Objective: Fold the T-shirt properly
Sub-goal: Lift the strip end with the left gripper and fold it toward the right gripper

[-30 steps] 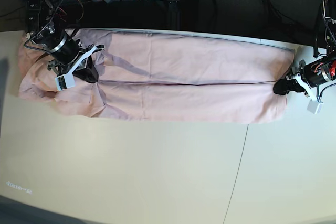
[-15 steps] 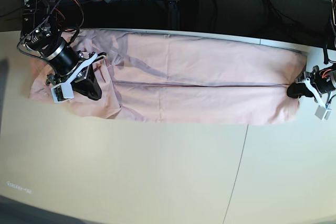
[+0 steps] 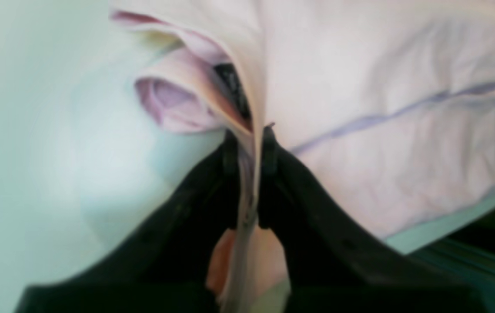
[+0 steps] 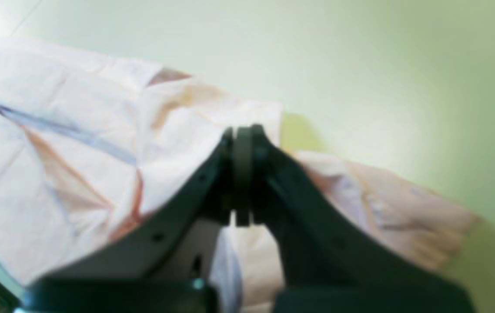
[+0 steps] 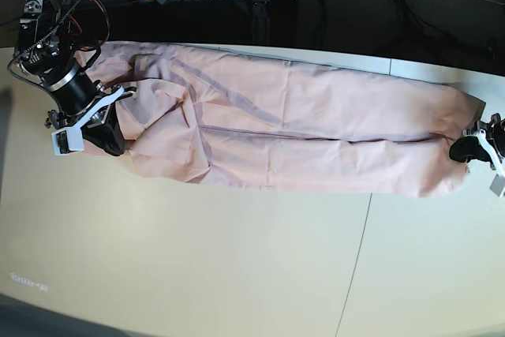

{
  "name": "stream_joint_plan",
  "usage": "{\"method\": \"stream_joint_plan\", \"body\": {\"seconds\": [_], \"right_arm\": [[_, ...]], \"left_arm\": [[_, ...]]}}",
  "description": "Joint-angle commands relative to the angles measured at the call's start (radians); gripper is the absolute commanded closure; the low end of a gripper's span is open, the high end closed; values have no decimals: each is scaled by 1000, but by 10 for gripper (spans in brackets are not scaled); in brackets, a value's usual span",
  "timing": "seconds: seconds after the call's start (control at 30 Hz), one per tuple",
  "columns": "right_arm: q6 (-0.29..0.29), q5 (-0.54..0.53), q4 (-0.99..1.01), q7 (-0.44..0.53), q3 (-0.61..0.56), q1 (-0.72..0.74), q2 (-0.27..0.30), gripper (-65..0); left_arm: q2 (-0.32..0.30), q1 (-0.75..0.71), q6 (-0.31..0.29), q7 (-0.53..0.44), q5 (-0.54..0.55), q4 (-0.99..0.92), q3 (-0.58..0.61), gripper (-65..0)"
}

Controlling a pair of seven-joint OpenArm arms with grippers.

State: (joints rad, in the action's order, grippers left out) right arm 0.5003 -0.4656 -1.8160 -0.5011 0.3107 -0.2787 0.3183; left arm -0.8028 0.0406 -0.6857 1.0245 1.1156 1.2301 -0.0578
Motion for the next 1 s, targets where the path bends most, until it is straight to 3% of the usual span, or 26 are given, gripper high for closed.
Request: {"method": "stream_joint_plan", "body": {"seconds": [0.0,0.2,0.37,0.47,0.57,0.73,0.87,0.97], "right_arm": [[69,-14,-18,26,11,6,11,0],[69,-13,-18,28,11,7,11,0],[69,-13,-18,28,11,6,11,0],[69,-13,-18,26,11,6,11,0],[69,-13,-18,20,11,6,11,0],[69,-14,-18,19,11,7,11,0],[69,-13,-18,18,11,6,12,0],[69,-14,-18,18,11,6,12,0]], "left_arm": [[-25,0,-12,-8,25,60,-9,0],[8,-130,-12,27,-24,397,-9,0],[154,-174,5,21,-124,569,-8,0],[230,-174,14,12,-162,595,-6,0],[269,-174,20,12,-163,595,18,0],[321,-153,21,0,-224,597,177,0],[395,-114,58,-32,-307,597,303,0],[465,-89,76,-44,-365,596,329,0]]}}
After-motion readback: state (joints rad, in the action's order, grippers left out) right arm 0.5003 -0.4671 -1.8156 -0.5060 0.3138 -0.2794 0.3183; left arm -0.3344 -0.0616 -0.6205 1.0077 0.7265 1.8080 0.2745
